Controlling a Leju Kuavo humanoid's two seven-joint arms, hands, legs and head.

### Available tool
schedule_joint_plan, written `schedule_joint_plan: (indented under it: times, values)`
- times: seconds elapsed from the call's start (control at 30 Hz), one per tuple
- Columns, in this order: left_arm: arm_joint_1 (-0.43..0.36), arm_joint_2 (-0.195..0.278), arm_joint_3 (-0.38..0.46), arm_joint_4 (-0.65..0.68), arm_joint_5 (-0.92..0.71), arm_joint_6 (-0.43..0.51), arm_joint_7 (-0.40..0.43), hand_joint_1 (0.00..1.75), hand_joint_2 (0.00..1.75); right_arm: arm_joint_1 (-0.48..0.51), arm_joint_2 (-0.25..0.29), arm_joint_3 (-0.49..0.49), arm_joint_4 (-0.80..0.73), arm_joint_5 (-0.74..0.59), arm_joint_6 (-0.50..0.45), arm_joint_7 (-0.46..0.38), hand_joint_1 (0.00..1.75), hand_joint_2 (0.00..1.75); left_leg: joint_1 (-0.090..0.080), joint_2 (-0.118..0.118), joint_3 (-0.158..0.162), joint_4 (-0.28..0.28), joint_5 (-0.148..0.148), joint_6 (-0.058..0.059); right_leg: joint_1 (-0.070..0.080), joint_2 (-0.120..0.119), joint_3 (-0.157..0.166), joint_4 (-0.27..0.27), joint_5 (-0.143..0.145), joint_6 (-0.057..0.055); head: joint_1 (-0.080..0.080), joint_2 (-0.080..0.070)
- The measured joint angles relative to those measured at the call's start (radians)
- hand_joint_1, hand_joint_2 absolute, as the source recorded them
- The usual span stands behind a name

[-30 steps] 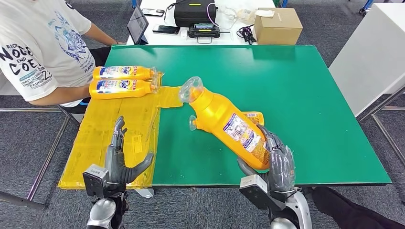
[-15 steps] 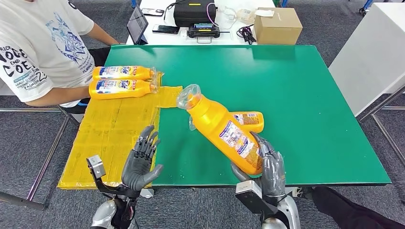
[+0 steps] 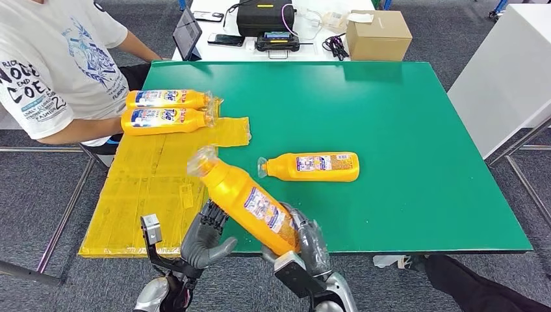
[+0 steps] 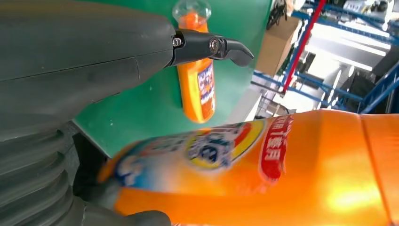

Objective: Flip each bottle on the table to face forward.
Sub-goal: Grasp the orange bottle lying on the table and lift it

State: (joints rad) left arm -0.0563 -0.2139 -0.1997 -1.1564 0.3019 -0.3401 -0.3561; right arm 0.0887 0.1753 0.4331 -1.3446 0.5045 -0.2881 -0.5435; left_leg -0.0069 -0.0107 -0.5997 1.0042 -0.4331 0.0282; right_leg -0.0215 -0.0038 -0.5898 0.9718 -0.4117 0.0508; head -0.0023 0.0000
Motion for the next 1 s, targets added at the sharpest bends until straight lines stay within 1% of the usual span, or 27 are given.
schedule_joint_plan:
  times: [0.17,0.43,0.7,1.0]
  values:
    - [-0.004,0.004,0.003,0.012,0.009,0.017,-0.007,0.00,1.75,-0.011,0.023,0.059,0.054,-0.061,0.033,-0.007,1.75,1.75,0.000,0.000,0.000,0.000,0.000,0.000,0.000,0.000,0.000,0.000,0.000,0.000,0.000,0.000]
    - [-0.009,0.006,0.028,0.030,0.020,0.051,-0.021,0.00,1.75,-0.068,0.024,0.135,0.170,-0.110,0.043,-0.026,1.75,1.75,0.000,0.000,0.000,0.000,0.000,0.000,0.000,0.000,0.000,0.000,0.000,0.000,0.000,0.000]
    - [0.006,0.006,0.042,0.037,0.107,-0.009,0.024,0.00,1.75,-0.107,0.020,0.174,0.246,-0.152,0.042,-0.032,1.75,1.75,0.000,0.000,0.000,0.000,0.000,0.000,0.000,0.000,0.000,0.000,0.000,0.000,0.000,0.000]
    - [0.018,0.006,0.016,0.019,0.127,-0.033,0.033,0.00,1.75,-0.100,0.020,0.178,0.259,-0.140,0.047,-0.017,1.75,1.75,0.000,0.000,0.000,0.000,0.000,0.000,0.000,0.000,0.000,0.000,0.000,0.000,0.000,0.000]
